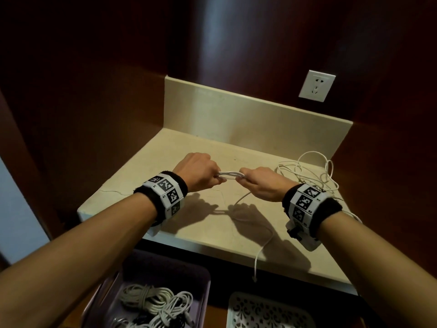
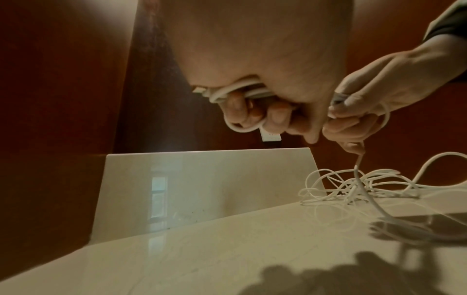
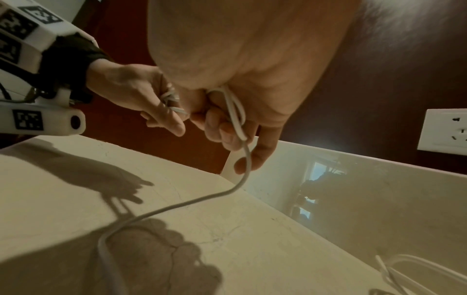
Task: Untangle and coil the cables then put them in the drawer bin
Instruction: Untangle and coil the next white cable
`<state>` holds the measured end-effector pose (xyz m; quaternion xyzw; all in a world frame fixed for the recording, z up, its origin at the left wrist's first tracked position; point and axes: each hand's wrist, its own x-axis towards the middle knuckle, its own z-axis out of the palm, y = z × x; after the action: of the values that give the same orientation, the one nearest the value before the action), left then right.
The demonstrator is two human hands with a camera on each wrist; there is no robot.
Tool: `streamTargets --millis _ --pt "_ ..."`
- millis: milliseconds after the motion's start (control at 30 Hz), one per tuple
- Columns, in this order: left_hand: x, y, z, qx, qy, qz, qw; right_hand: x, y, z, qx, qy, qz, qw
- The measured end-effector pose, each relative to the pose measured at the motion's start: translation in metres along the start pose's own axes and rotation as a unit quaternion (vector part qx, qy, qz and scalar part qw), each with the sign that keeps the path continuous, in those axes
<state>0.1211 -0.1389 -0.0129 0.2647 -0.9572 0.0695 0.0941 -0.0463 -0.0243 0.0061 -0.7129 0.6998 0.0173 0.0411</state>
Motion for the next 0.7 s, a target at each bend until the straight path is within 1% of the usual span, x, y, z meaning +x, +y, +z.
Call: streamTargets --millis 100,200,267,400,467,533,600,700 --pt "0.002 0.003 -0.004 -0.008 -0.018 0.028 0.999 0.0 0.003 -0.001 -0.036 0.021 0.006 0.999" --pt "0.003 0.004 -0.004 -0.068 -0.024 0.013 0.997 0.0 0.005 -0.003 -0.065 0.045 0.033 0.996" --pt "0.003 0.006 -0.004 -0.096 -0.02 0.014 0.995 0.0 0.005 -0.005 -0.066 0.06 0.066 0.994" --pt "0.0 0.016 -0.008 -0.131 -0.032 0.046 0.99 0.002 0.006 -0.007 -0.056 0.045 0.14 0.988" --pt "-0.001 0.021 -0.012 -0.174 -0.047 0.05 0.982 0.003 0.007 -0.008 -0.036 0.035 0.159 0.986" --pt "-0.002 0.023 -0.016 -0.202 -0.059 0.054 0.976 0.003 0.009 -0.008 -0.028 0.037 0.157 0.986" --pt "-0.002 0.023 -0.016 -0.174 -0.066 0.058 0.981 0.0 0.011 -0.01 -0.003 0.037 0.145 0.989" --pt "-0.001 0.018 -0.013 -0.123 -0.062 0.045 0.989 -0.007 0.017 -0.01 0.041 0.017 0.111 0.993"
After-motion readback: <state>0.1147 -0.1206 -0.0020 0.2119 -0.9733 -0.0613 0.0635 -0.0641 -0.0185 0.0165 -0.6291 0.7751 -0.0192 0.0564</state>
